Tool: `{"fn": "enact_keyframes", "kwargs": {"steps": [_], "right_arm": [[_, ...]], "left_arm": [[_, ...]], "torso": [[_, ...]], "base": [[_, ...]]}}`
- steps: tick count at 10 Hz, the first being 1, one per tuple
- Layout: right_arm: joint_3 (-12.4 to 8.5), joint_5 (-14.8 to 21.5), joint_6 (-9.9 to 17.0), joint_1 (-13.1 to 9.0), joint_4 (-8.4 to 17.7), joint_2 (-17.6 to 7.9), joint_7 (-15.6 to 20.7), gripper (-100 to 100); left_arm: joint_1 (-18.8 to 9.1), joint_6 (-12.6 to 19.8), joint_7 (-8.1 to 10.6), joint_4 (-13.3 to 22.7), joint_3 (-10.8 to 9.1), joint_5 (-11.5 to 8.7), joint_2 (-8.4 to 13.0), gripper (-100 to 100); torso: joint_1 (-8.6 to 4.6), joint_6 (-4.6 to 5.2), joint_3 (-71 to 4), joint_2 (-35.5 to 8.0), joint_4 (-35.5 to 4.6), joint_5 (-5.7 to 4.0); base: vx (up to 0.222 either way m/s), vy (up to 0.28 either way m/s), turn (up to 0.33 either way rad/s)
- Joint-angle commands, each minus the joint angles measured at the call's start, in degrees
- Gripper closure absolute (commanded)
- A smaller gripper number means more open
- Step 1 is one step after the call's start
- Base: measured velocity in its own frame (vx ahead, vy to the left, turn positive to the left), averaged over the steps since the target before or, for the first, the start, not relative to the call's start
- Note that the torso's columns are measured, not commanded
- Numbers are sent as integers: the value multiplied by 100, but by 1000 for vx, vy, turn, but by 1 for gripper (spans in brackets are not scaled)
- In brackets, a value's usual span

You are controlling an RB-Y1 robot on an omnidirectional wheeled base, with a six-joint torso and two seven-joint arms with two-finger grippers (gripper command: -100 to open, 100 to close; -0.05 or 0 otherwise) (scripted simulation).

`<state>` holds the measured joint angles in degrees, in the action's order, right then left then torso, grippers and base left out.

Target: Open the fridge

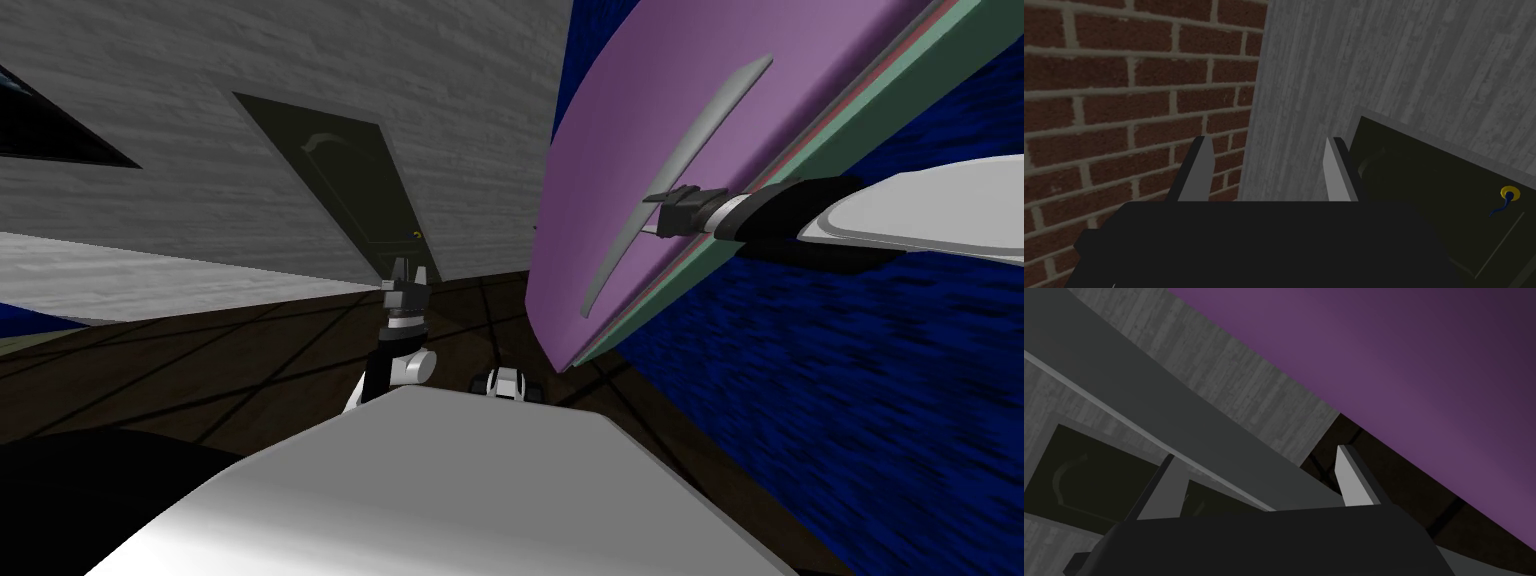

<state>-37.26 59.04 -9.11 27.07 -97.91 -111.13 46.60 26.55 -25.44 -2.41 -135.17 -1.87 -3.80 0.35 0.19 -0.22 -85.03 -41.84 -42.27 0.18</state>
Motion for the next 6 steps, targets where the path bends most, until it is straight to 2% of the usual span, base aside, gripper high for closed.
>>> {"fn": "enact_keyframes", "kwargs": {"steps": [1, 2, 3, 4, 5, 6], "right_arm": [[32, 47, 70, -2, 210, -48, -132, 100], [32, 47, 70, -2, 210, -48, -132, 100], [32, 47, 70, -2, 210, -48, -132, 100], [65, 54, 76, 13, 338, -72, -141, 100], [97, 62, 82, 28, 466, -96, -150, 100], [97, 27, 82, 28, 466, -96, -66, 100]], "left_arm": [[1, 0, 0, 0, 0, 0, 0, 0], [0, 0, 0, 0, 0, 0, 0, 0], [-1, 0, 0, 0, 0, 0, 1, 0], [-1, 0, 0, 0, -2, 0, 2, 0], [1, 0, 0, 0, -1, 0, 1, 0], [1, 0, 0, 0, -1, 0, 0, 0]], "torso": [[10, 7, -7, 10, 5, 2], [19, -16, -3, 2, 5, 9], [-13, -25, -6, 3, 1, 3], [-56, -21, -14, 14, -4, -5], [-13, -6, -7, 17, 1, -8], [28, 2, -2, 2, 0, 0]], "base": [[7, 364, -92], [-28, 237, -11], [-22, 75, 28], [1, 174, -64], [11, 301, -173], [20, 354, -106]]}}
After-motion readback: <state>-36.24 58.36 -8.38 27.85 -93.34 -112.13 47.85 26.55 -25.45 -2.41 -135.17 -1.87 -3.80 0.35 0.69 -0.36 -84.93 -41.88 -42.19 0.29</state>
